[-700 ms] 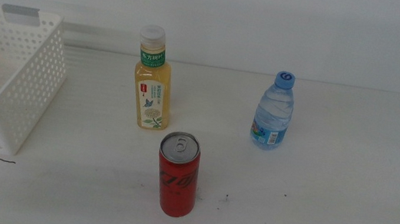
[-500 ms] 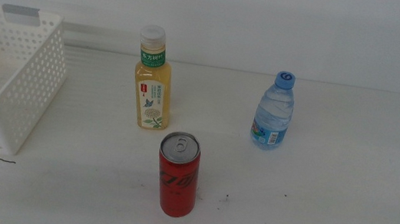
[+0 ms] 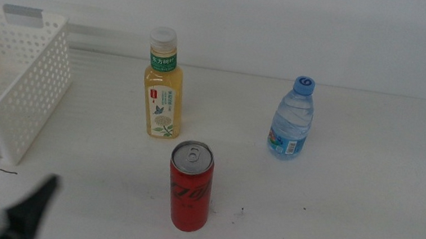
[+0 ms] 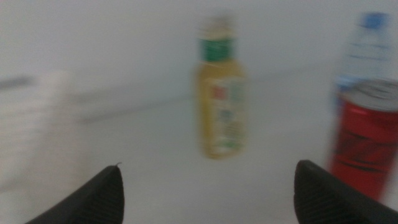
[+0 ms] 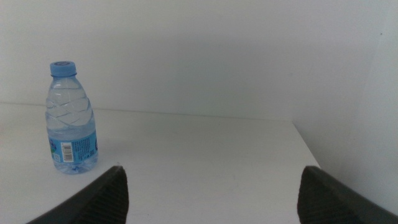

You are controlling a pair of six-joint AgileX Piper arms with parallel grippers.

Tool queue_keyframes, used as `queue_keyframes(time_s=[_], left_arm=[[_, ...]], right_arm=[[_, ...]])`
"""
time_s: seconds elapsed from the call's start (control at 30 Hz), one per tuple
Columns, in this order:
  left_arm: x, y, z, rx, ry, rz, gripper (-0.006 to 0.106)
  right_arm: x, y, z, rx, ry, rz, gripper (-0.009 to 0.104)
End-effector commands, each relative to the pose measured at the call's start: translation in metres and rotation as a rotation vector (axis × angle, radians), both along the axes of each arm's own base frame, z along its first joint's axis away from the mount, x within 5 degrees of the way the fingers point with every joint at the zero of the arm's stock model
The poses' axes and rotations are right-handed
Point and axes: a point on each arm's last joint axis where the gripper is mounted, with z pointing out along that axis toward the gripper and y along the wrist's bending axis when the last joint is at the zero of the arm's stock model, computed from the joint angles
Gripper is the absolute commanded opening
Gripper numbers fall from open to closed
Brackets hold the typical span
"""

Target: Use arms to grab the bottles and put them into the dustbin to the left of the table.

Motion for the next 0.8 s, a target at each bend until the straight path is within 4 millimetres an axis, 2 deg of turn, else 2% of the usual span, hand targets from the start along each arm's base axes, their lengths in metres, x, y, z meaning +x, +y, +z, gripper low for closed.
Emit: queue_keyframes(time_s=[0.0,0.13,0.3,0.47,0.77], left_arm=[[0.009,-0.013,-0.002,-0.042,0.005,-0.069,0.094],[0.017,-0.041,-0.016,-0.047,0.053,-0.190,0.094],[0.016,-0.068,-0.030,-0.047,0.068,-0.286,0.094],[0.016,-0.077,-0.039,-0.036,0.068,-0.300,0.094],[0.017,-0.079,-0.036,-0.048,0.019,-0.305,0.094]], right_arm=[[0.000,-0.001,0.000,-0.010,-0.010,-0.010,0.081],[0.000,-0.001,0.000,-0.010,-0.010,-0.010,0.081],[0.000,-0.001,0.000,-0.010,-0.010,-0.010,0.081],[0.000,-0.001,0.000,-0.010,-0.010,-0.010,0.081],[0.000,-0.001,0.000,-0.010,-0.010,-0.010,0.081]])
